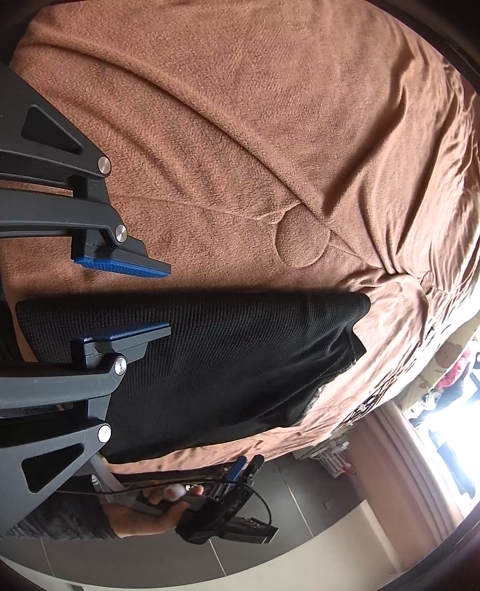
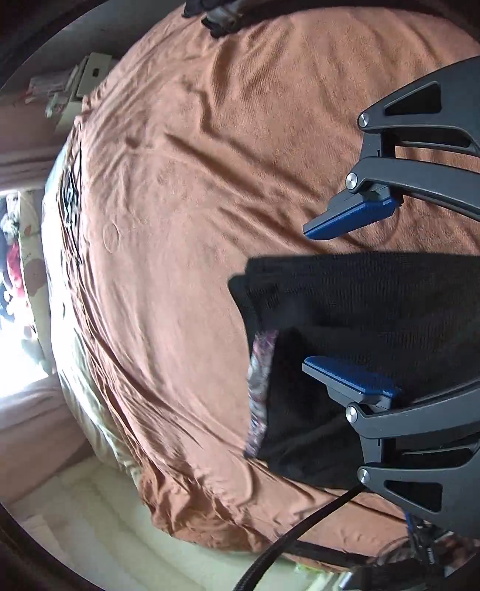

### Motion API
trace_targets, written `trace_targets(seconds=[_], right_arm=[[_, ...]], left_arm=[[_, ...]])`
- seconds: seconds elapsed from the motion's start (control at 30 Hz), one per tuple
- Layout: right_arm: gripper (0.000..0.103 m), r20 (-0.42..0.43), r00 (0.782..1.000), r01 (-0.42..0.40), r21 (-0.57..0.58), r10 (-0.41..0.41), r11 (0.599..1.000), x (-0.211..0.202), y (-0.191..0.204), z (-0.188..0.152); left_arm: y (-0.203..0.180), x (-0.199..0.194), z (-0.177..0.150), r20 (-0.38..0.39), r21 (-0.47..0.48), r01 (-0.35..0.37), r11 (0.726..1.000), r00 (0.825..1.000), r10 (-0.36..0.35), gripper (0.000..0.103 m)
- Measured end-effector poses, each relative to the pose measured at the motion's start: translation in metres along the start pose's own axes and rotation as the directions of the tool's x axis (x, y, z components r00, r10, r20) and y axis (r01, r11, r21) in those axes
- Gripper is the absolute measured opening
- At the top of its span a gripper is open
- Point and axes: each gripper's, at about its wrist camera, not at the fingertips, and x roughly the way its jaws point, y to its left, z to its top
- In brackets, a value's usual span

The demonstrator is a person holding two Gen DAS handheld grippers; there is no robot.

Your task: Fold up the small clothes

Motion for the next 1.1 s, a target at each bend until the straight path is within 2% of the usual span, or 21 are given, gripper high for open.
trace_targets(seconds=[0.13,0.23,0.43,0.53,0.63,0.67,0.87,1.0,1.1], right_arm=[[0.062,-0.010,0.998,-0.061,-0.056,0.061,0.997,0.006,0.008,-0.002],[0.051,-0.047,0.997,-0.069,-0.077,0.065,0.995,0.026,0.003,0.006],[0.047,-0.103,0.993,-0.066,-0.056,0.060,0.996,0.070,-0.002,0.030],[0.025,-0.116,0.990,-0.088,-0.056,0.081,0.995,0.082,0.002,0.037],[0.005,-0.115,0.992,-0.066,-0.083,0.056,0.994,0.086,0.006,0.038],[0.003,-0.111,0.993,-0.058,-0.083,0.048,0.995,0.085,0.005,0.038],[0.002,-0.095,0.995,0.029,-0.074,-0.036,0.997,0.074,0.007,0.029],[0.003,-0.104,0.993,0.045,-0.091,-0.054,0.995,0.065,0.018,0.027],[0.011,-0.097,0.993,0.054,-0.088,-0.063,0.995,0.047,0.020,0.027]], left_arm=[[-0.001,0.006,-0.001,-0.008,-0.001,-0.003,1.000,1.000,0.003,0.027],[-0.001,0.008,-0.005,-0.018,-0.002,-0.010,1.000,1.000,0.010,0.027],[-0.004,0.016,-0.009,-0.030,0.001,-0.031,1.000,0.999,0.031,0.027],[-0.004,0.023,-0.010,-0.042,-0.004,-0.037,0.999,0.998,0.037,0.027],[-0.004,0.026,-0.011,-0.049,-0.002,-0.044,0.999,0.998,0.044,0.027],[-0.004,0.026,-0.011,-0.050,-0.004,-0.045,0.999,0.998,0.045,0.027],[-0.004,0.028,-0.010,-0.049,-0.014,-0.040,0.999,0.998,0.039,0.027],[-0.003,0.029,-0.008,-0.055,-0.018,-0.035,0.999,0.998,0.034,0.027],[0.002,0.029,-0.006,-0.060,-0.029,-0.023,0.999,0.998,0.021,0.027]])
